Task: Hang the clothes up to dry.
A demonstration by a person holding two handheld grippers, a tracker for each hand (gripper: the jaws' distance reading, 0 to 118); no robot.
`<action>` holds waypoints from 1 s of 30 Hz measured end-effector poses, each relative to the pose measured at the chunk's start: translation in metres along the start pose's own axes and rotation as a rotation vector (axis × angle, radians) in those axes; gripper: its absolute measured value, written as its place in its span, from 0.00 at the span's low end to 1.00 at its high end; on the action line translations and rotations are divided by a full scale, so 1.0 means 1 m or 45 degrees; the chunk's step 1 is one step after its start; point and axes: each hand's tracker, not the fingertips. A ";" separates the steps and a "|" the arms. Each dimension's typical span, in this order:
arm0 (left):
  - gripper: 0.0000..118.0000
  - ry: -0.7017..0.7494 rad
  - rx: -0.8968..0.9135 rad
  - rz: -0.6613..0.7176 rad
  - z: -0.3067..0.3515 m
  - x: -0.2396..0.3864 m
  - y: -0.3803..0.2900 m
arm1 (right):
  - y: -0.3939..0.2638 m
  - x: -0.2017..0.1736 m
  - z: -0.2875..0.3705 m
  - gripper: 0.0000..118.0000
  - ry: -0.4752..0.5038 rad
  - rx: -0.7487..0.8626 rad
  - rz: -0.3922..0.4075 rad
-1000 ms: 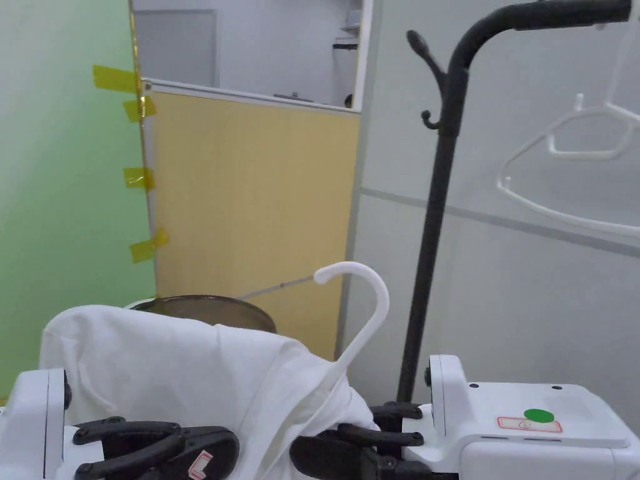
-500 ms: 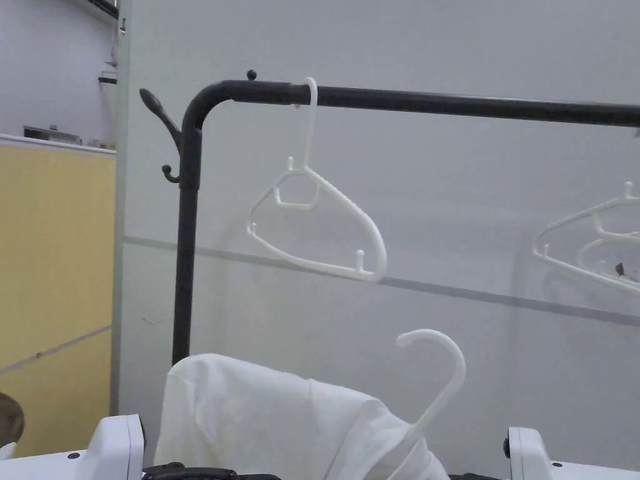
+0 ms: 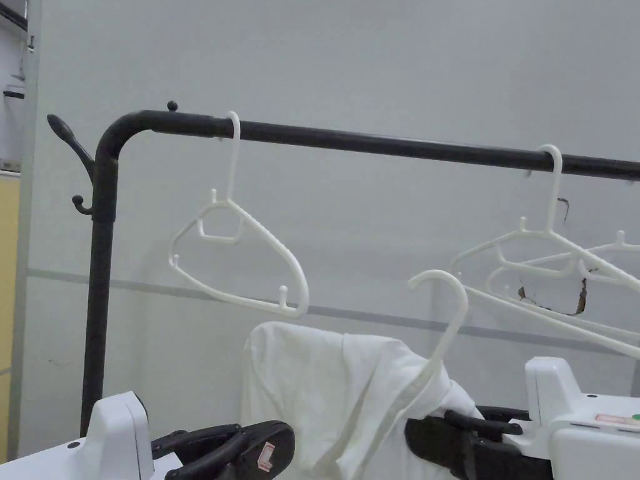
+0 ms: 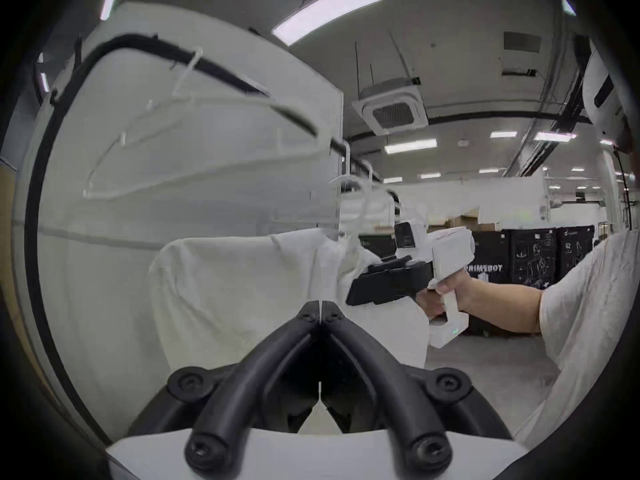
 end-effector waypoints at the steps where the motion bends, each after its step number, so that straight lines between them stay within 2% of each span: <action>1: 0.01 0.034 0.035 -0.024 0.001 0.002 0.004 | 0.012 -0.003 0.002 0.04 -0.101 0.040 0.007; 2: 0.01 0.043 0.051 -0.022 0.000 0.003 0.010 | 0.025 -0.007 0.003 0.04 -0.092 0.064 0.047; 4: 0.01 0.068 0.134 -0.037 0.001 0.006 0.020 | 0.046 -0.016 0.003 0.04 -0.178 0.074 0.056; 5: 0.01 0.042 0.140 -0.010 0.001 0.006 0.026 | 0.058 -0.021 0.001 0.04 -0.173 0.069 0.040; 6: 0.01 0.036 0.171 -0.018 0.001 0.010 0.030 | 0.067 -0.027 0.000 0.04 -0.244 0.100 0.077; 8: 0.01 0.022 0.188 -0.052 0.003 0.015 0.039 | 0.091 -0.025 -0.001 0.04 -0.223 0.088 0.059; 9: 0.01 0.034 0.204 -0.073 0.004 0.019 0.041 | 0.097 -0.029 0.001 0.04 -0.349 0.155 0.080; 10: 0.01 0.034 0.205 -0.073 0.005 0.020 0.042 | 0.105 -0.029 -0.002 0.04 -0.276 0.132 0.070; 11: 0.01 0.027 0.205 -0.078 0.007 0.022 0.044 | 0.112 -0.029 -0.004 0.04 -0.297 0.102 0.012; 12: 0.01 0.032 0.218 -0.075 0.009 0.024 0.046 | 0.115 -0.030 -0.004 0.04 -0.338 0.161 0.012; 13: 0.01 0.029 0.217 -0.076 0.011 0.026 0.048 | 0.121 -0.030 -0.008 0.04 -0.327 0.116 0.052; 14: 0.01 0.048 0.226 -0.091 0.012 0.030 0.049 | 0.127 -0.030 -0.010 0.04 -0.369 0.125 0.057; 17: 0.01 0.075 0.251 -0.094 0.016 0.032 0.056 | 0.143 -0.022 -0.020 0.04 -0.407 0.096 0.015; 20: 0.01 0.104 0.265 -0.104 0.017 0.033 0.063 | 0.158 -0.017 -0.028 0.04 -0.426 0.082 0.033; 21: 0.01 0.113 0.261 -0.107 0.018 0.033 0.064 | 0.160 -0.014 -0.029 0.04 -0.471 0.104 -0.028; 22: 0.01 0.119 0.264 -0.103 0.017 0.033 0.065 | 0.164 -0.012 -0.032 0.04 -0.439 0.111 -0.048; 24: 0.01 0.130 0.266 -0.109 0.017 0.034 0.065 | 0.170 -0.011 -0.040 0.04 -0.473 0.093 0.010; 25: 0.01 0.151 0.266 -0.116 0.016 0.034 0.065 | 0.172 -0.009 -0.043 0.04 -0.512 0.070 0.001; 30: 0.01 0.177 0.255 -0.110 0.014 0.031 0.064 | 0.173 0.000 -0.053 0.04 -0.549 0.066 -0.015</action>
